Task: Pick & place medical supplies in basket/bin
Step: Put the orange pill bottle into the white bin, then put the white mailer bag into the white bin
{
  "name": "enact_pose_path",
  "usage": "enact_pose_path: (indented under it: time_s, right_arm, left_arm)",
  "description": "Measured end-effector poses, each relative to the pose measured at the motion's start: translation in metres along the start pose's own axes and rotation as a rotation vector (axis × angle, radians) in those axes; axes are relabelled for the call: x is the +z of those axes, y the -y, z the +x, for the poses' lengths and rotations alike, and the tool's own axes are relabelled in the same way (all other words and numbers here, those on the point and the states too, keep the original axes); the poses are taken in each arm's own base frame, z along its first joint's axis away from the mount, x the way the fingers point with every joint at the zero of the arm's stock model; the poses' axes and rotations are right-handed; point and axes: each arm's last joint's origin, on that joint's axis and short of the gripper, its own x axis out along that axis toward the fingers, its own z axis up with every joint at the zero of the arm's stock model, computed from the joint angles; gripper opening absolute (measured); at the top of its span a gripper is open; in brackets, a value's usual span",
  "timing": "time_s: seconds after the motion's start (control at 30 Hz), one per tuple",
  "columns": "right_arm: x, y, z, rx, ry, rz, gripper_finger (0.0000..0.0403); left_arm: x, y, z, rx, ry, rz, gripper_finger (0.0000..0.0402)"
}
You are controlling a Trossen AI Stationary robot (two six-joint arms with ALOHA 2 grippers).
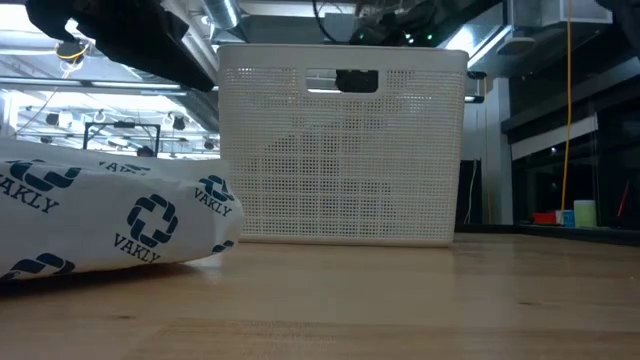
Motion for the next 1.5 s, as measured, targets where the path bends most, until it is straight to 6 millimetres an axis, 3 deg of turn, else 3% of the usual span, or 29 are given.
enact_pose_path:
  time_s: [0.6,1.0,1.13,1.5]
  right_arm:
    - [-0.017,0.005,0.044,0.018,-0.121,-0.037,0.0189]
    - [-0.018,0.000,0.046,0.030,-0.134,-0.096,0.0289]
    - [-0.012,0.000,0.039,0.031,-0.151,-0.094,0.0302]
    - [0.024,-0.008,-0.003,0.038,-0.167,-0.073,0.0304]
  left_arm:
    - [0.000,0.000,0.000,-0.003,-0.001,0.000,0.0007]
    - [0.000,0.000,0.000,-0.009,-0.001,0.000,0.0006]
    - [0.000,0.001,0.000,-0.034,-0.006,-0.001,0.0006]
    - [0.000,0.001,0.000,-0.035,-0.006,-0.003,0.0007]
